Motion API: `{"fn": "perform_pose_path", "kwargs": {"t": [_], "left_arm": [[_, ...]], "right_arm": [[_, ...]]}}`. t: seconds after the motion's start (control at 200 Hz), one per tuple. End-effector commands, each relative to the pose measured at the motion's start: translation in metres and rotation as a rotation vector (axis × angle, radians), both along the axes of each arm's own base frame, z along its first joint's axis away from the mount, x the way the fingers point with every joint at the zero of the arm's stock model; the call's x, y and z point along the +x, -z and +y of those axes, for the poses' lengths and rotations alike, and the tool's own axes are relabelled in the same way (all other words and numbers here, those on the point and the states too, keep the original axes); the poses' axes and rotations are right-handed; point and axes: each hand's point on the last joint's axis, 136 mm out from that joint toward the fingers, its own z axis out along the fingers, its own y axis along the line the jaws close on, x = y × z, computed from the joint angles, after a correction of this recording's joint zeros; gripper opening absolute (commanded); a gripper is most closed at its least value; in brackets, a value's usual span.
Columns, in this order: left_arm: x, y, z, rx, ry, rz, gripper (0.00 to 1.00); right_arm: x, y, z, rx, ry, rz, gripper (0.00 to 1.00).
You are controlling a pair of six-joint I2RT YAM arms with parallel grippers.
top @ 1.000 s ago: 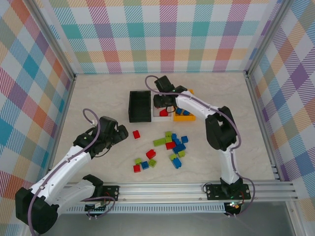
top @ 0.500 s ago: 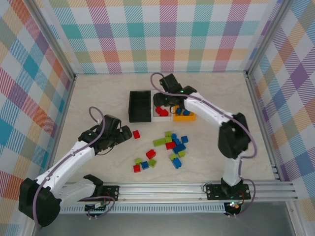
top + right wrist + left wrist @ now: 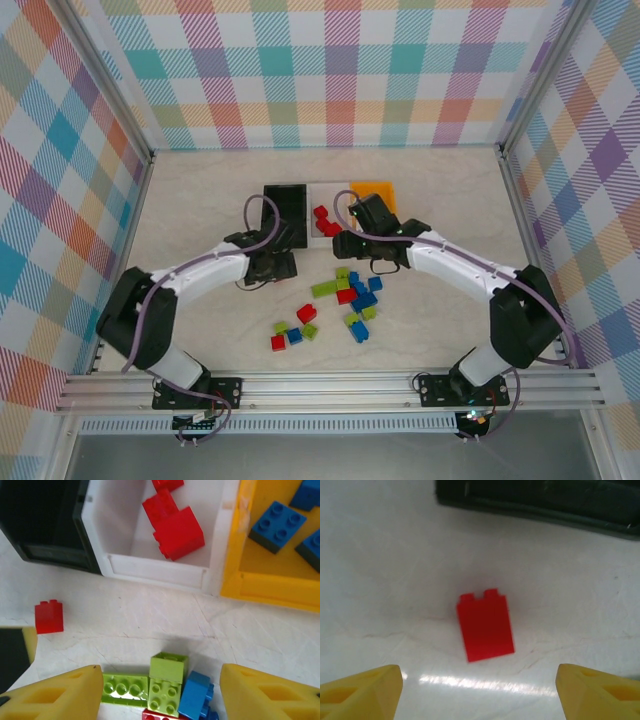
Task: Sort the legos into containers by color
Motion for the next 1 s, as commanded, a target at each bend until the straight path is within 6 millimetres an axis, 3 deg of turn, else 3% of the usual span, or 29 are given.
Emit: {"fn": "perform_pose_path", "kwargs": {"t": [0.0, 0.285, 0.625, 0.82, 0.895, 0.995], "left_arm": [[0.014, 0.006, 0.001, 0.07, -0.004, -0.013, 0.74], [0.013, 0.04, 0.008, 0.138, -0.051, 0.049, 0.7], [0.016, 0.055, 0.008, 0.156, -0.057, 0.057, 0.38], [0.018, 0.039, 0.006, 0.133, -0.053, 0.028, 0.32], [0.017, 0.022, -0.001, 0.101, -0.038, 0.001, 0.32], [0.018, -0.013, -0.024, 0.049, 0.015, -0.061, 0.32]], "right_arm": [[0.0, -0.031, -0.001, 0.062, 0.016, -0.076, 0.63], [-0.008, -0.044, -0.013, 0.066, 0.028, -0.126, 0.63], [-0.01, -0.052, -0.019, 0.069, 0.035, -0.148, 0.63], [-0.011, -0.05, -0.022, 0.072, 0.057, -0.145, 0.63], [-0.012, -0.05, -0.027, 0.068, 0.074, -0.153, 0.63], [-0.013, -0.052, -0.038, 0.054, 0.115, -0.174, 0.63]]}}
